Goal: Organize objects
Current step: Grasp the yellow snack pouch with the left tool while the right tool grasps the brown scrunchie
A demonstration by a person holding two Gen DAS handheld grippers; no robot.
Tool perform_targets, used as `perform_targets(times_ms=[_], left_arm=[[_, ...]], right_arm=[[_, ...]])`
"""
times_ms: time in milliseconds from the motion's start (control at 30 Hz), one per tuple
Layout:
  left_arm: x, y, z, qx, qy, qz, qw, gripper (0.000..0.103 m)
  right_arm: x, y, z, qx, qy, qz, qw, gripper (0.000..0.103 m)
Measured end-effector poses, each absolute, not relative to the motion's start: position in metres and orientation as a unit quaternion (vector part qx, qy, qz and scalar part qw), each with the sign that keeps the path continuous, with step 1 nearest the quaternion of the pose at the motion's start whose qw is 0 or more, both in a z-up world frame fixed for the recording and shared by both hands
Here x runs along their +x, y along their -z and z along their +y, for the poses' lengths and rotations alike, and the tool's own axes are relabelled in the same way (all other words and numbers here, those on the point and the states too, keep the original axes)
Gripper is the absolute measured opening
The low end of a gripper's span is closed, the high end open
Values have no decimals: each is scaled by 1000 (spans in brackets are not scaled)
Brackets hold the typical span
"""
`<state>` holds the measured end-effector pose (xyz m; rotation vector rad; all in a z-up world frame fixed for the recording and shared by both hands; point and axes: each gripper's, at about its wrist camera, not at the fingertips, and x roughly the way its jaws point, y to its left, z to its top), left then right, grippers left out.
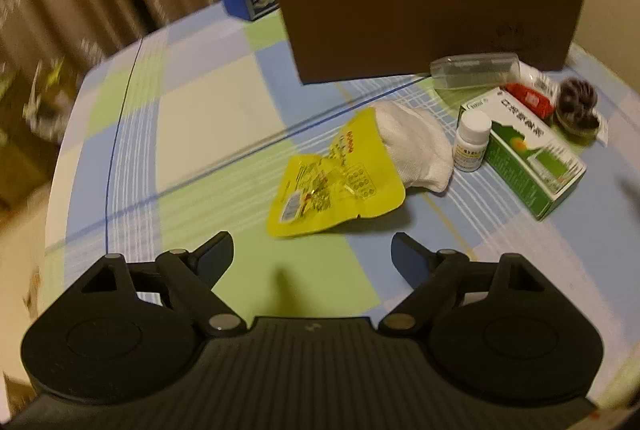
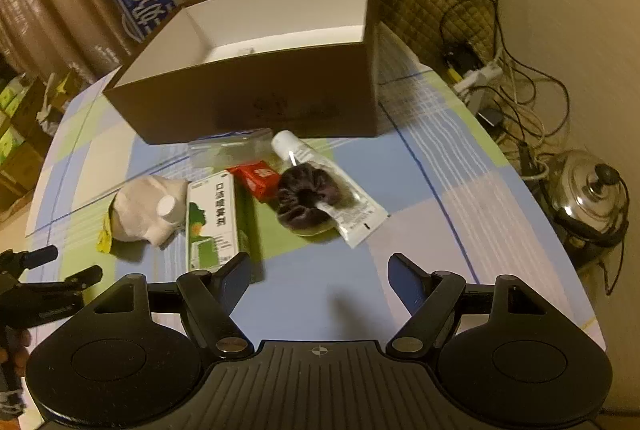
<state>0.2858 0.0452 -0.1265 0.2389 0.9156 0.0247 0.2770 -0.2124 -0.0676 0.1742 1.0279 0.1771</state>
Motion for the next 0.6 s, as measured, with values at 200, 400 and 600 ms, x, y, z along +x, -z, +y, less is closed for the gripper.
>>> perform_targets(times_ms=[200,400,600], left_arm=[[299,153,35,207,-3,418,885,77],[315,165,37,262,13,402,877,67],[324,172,34,309,44,380,871,60]], right_arm=[[276,69,-220,97,-66,496,861,73],[276,70,-225,105,-50,498,859,73],[279,74,-227,108,-38,502,858,73]])
